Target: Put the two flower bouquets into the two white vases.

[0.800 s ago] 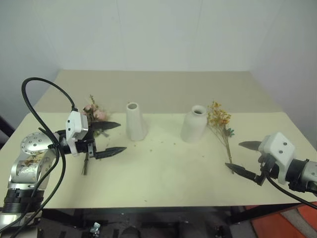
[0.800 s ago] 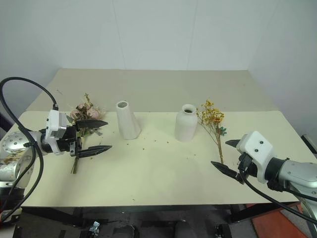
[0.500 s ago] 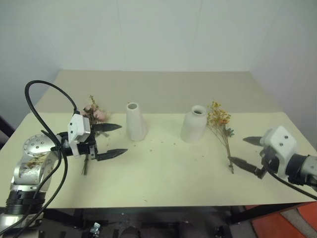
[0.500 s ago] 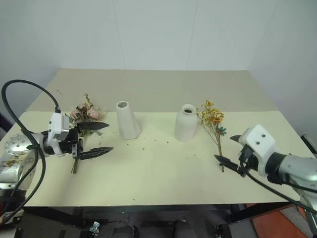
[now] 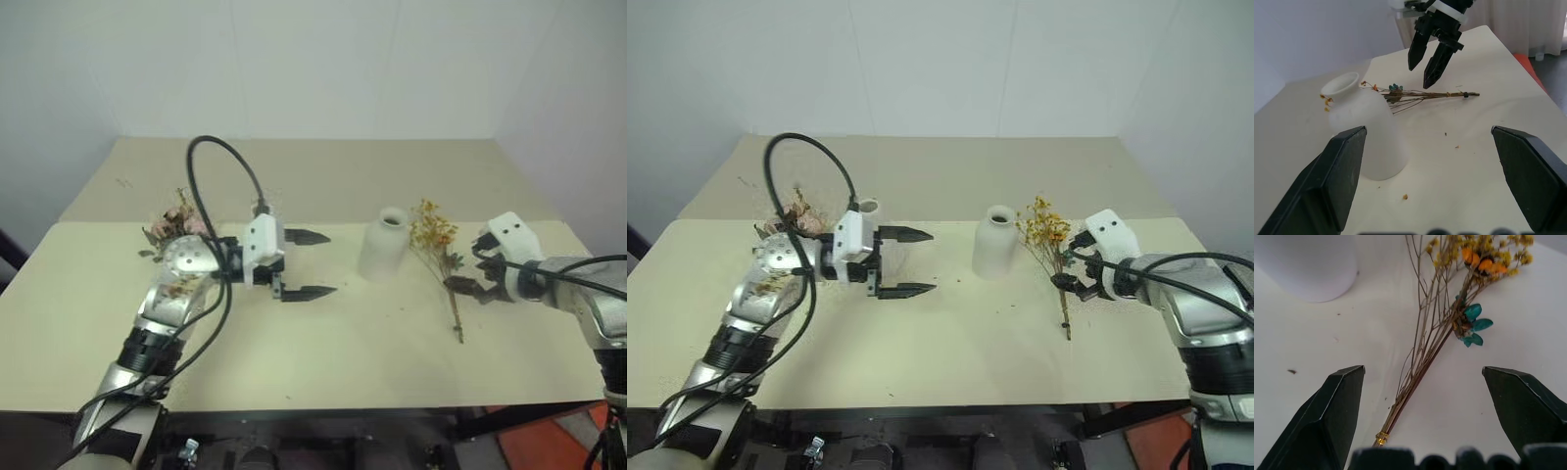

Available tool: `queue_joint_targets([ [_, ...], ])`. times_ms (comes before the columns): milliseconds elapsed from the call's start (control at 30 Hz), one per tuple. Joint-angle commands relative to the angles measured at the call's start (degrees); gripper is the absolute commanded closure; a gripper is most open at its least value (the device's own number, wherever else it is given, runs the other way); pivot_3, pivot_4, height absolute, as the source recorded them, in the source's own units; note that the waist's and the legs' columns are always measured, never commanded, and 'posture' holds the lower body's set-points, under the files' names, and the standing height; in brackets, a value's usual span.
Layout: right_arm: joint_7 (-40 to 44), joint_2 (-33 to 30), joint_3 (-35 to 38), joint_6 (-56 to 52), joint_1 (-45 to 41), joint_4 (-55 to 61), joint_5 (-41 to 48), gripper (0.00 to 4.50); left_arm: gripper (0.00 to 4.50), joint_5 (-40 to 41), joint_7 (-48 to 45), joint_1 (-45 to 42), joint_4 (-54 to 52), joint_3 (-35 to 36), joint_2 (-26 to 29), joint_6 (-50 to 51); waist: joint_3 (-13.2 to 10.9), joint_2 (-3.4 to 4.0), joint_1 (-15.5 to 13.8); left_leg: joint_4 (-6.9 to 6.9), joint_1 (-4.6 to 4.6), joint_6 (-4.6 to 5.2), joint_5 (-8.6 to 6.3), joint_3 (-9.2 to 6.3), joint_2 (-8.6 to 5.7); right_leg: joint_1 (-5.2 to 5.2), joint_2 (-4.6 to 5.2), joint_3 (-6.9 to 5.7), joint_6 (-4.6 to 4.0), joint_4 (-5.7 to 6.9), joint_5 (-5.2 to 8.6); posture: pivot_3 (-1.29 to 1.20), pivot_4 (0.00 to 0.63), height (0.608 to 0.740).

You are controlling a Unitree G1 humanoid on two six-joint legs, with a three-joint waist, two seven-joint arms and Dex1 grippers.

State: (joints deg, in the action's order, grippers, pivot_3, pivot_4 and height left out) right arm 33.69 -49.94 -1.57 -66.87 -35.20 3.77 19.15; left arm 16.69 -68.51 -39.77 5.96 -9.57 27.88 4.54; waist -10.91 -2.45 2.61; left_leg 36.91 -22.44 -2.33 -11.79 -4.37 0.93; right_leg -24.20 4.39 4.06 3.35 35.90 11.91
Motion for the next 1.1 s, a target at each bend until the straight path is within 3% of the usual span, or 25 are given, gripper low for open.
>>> queue_joint_targets([
  [33, -2.7, 1.7, -0.7, -3.3, -3.5, -3.0, -2.0, 0.00, 0.04, -1.5, 0.8, -1.6, 0.8, -0.5, -1.2, -2.5, 0.0, 0.00, 0.0, 0.00, 0.01, 0.00, 0.00, 0.00, 0.00, 0.01, 0.00, 0.00, 0.01, 0.01, 0.01, 0.00, 0.150, 0.740],
  [200, -4.0, 4.2, -3.4, -4.2, -5.6, -7.2, -4.0, 0.00, 0.04, -0.5, 0.4, -0.7, 0.0, 0.0, -1.9, -2.0, 0.0, 0.01, -0.1, 0.00, -0.04, 0.00, 0.00, -0.02, -0.03, -0.02, 0.02, 0.00, -0.03, -0.01, -0.03, 0.00, 0.150, 0.740],
  [300, -4.0, 4.5, -4.4, -3.4, -5.9, -9.4, -5.0, 0.59, 0.00, -1.1, 0.3, 0.0, -0.2, -0.2, -1.3, -2.3, 0.0, 0.02, -0.1, 0.00, -0.05, 0.00, 0.00, -0.02, -0.03, -0.03, 0.03, 0.00, -0.02, 0.00, -0.05, 0.00, 0.150, 0.740],
  [633, -3.5, 6.0, -6.2, -2.7, -7.9, -11.5, -6.5, 4.06, 0.00, -1.9, 0.9, 0.9, -0.1, 0.3, 0.5, -2.3, 0.0, 0.03, 0.1, 0.00, -0.02, 0.00, 0.00, -0.02, -0.02, -0.03, 0.01, 0.00, 0.05, 0.01, -0.01, 0.00, 0.150, 0.740],
  [833, -6.8, 7.2, -3.8, -0.9, -8.9, -13.1, -8.7, 4.06, 0.00, -2.4, 1.1, 0.9, 0.4, 0.1, 0.2, -2.7, 0.0, 0.03, -0.1, 0.00, -0.04, 0.00, 0.00, -0.03, -0.04, -0.03, 0.02, -0.01, 0.01, 0.00, -0.03, 0.00, 0.150, 0.740],
  [933, -11.3, 7.6, -0.8, 5.9, -9.0, -12.3, -11.1, 4.06, 0.00, -2.7, 1.1, 0.9, 0.7, 0.0, 0.1, -3.2, 0.0, 0.07, -0.1, 0.00, -0.05, 0.00, 0.00, -0.03, -0.04, -0.05, 0.02, -0.01, 0.02, 0.01, -0.03, 0.00, 0.150, 0.740],
  [1100, -22.9, 13.3, 11.2, 22.5, -11.7, -8.9, -11.7, 4.06, 0.00, -2.9, 0.9, 0.7, 1.4, 0.3, 0.1, -3.8, -0.1, 0.14, 0.2, -0.02, -0.05, 0.00, 0.00, -0.01, -0.02, -0.09, 0.01, 0.02, 0.01, 0.03, -0.05, 0.00, 0.150, 0.740],
])
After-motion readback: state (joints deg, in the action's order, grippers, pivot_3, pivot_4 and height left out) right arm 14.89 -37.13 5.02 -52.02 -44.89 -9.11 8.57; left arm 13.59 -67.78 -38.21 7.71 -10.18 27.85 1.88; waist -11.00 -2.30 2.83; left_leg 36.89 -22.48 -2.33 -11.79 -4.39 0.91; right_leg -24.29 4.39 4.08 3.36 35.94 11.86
